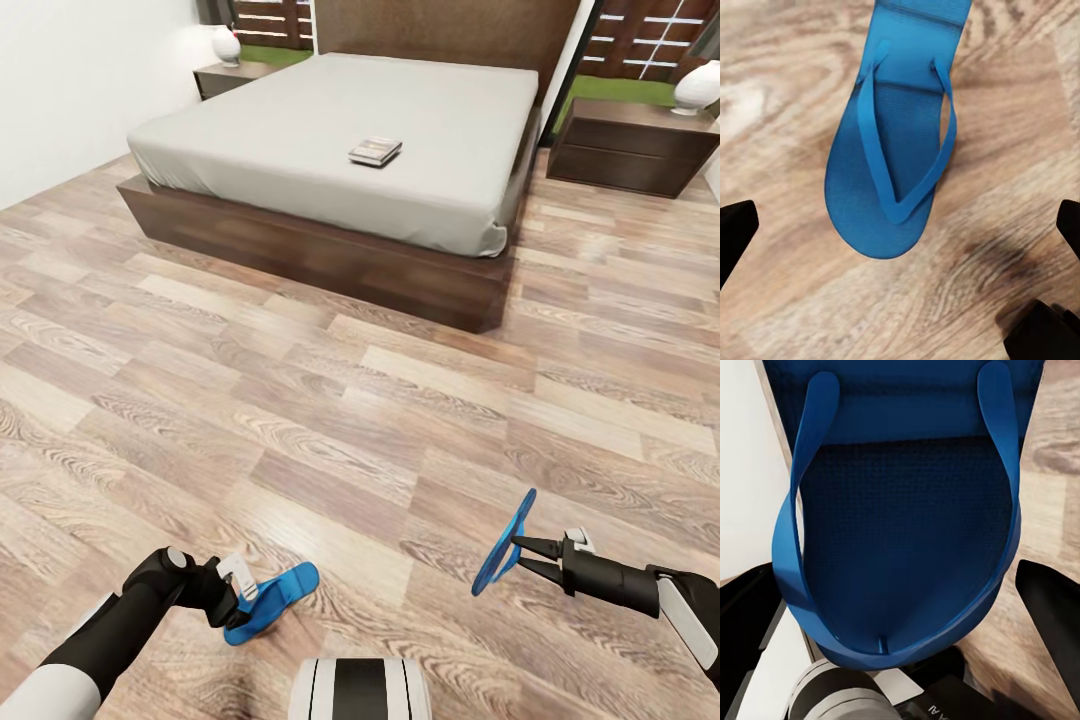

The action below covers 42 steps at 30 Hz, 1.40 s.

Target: In the bedroom, move the book from the bed onto either nightstand, and place the two sandals side by side next to the bed.

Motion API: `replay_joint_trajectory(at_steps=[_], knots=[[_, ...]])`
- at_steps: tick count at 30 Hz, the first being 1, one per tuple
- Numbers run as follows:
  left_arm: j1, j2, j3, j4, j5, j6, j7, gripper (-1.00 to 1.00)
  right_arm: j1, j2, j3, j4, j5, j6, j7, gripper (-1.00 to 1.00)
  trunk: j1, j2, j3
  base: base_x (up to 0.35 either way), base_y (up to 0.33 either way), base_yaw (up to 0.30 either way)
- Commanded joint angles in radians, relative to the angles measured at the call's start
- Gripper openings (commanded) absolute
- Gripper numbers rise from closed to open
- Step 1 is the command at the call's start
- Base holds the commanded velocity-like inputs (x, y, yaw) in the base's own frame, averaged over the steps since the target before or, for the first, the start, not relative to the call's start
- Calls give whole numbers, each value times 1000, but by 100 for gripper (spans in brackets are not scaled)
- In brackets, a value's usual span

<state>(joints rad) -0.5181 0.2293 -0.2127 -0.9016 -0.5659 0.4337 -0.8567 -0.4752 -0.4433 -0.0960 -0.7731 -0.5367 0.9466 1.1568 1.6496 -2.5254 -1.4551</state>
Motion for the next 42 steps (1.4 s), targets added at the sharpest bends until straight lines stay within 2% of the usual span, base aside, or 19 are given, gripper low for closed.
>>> replay_joint_trajectory(at_steps=[1,7,16,19,26,42], knots=[[0,0,-2,-2,-3,7,-4,100,0,0,-1,0,0,4,1,-100,0,0,-1,69,0,0],[0,-1,-2,-2,-3,7,-3,100,0,0,-1,0,0,4,3,-100,0,0,-1,191,0,0],[0,-2,-5,-2,-3,7,-4,100,0,0,-1,0,0,4,2,-100,0,0,-1,18,0,0],[0,-2,-5,-2,-3,7,-5,100,0,0,-1,0,0,4,2,-100,1,-1,-12,0,0,0],[0,-2,-5,-2,-2,7,-6,100,0,0,-1,0,0,3,2,-100,1,-1,-12,0,0,0],[0,-3,-4,-2,-2,8,-8,100,0,0,-1,0,0,3,2,-100,8,-5,-74,0,0,0]])
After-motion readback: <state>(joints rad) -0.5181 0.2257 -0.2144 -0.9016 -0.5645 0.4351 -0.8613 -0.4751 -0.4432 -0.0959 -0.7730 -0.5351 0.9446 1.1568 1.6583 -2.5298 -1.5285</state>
